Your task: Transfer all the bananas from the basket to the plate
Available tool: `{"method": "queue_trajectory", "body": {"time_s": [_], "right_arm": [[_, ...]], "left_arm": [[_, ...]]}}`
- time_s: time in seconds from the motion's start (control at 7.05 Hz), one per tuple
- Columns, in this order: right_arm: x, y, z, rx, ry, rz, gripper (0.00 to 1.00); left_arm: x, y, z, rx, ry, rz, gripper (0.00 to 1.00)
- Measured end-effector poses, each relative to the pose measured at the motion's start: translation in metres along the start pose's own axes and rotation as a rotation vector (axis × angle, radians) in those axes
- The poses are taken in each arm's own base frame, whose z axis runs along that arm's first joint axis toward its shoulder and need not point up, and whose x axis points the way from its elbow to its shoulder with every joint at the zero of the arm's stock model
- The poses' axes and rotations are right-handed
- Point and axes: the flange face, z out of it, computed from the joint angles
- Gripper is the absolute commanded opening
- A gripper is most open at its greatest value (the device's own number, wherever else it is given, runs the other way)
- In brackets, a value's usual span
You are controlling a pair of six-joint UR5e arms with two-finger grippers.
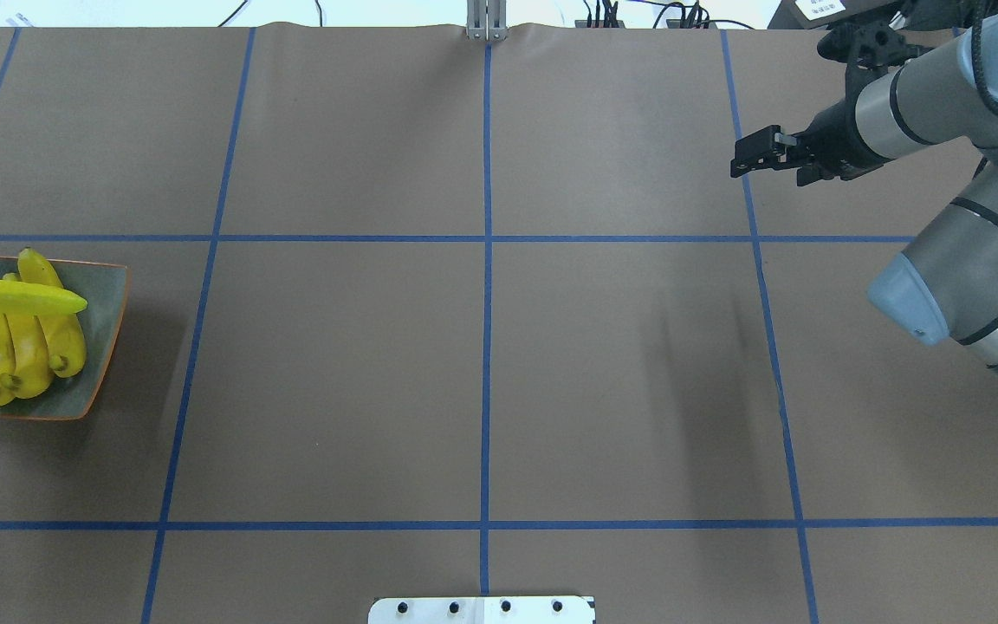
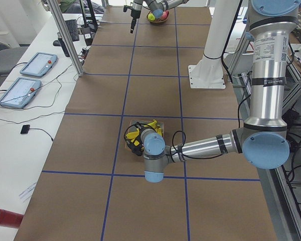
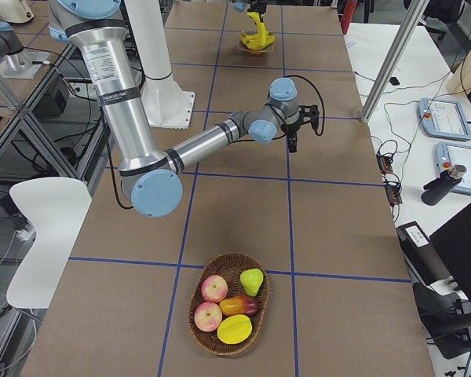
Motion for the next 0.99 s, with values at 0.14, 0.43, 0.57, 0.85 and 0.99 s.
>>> {"method": "queue_trajectory", "body": {"time_s": [0.14, 0.43, 0.57, 0.85, 0.99], "right_arm": [[0.000, 0.001, 0.001, 0.001, 0.002, -0.001, 1.00], [-0.001, 0.002, 0.004, 0.003, 0.006, -0.003, 1.00], [-0.001, 0.003, 0.004, 0.003, 0.007, -0.004, 1.00], [-0.001, 0.003, 0.005, 0.002, 0.009, -0.004, 1.00], [-0.001, 0.004, 0.006, 0.001, 0.009, -0.004, 1.00]], "left_arm": [[-0.005, -0.002, -0.001, -0.002, -0.003, -0.001, 0.69], [-0.018, -0.006, -0.003, -0.013, -0.017, -0.006, 0.86], [-0.021, -0.007, -0.004, -0.016, -0.022, -0.008, 1.00], [-0.023, -0.007, -0.005, -0.018, -0.023, -0.008, 1.00], [-0.023, -0.006, -0.005, -0.018, -0.023, -0.007, 1.00]]}}
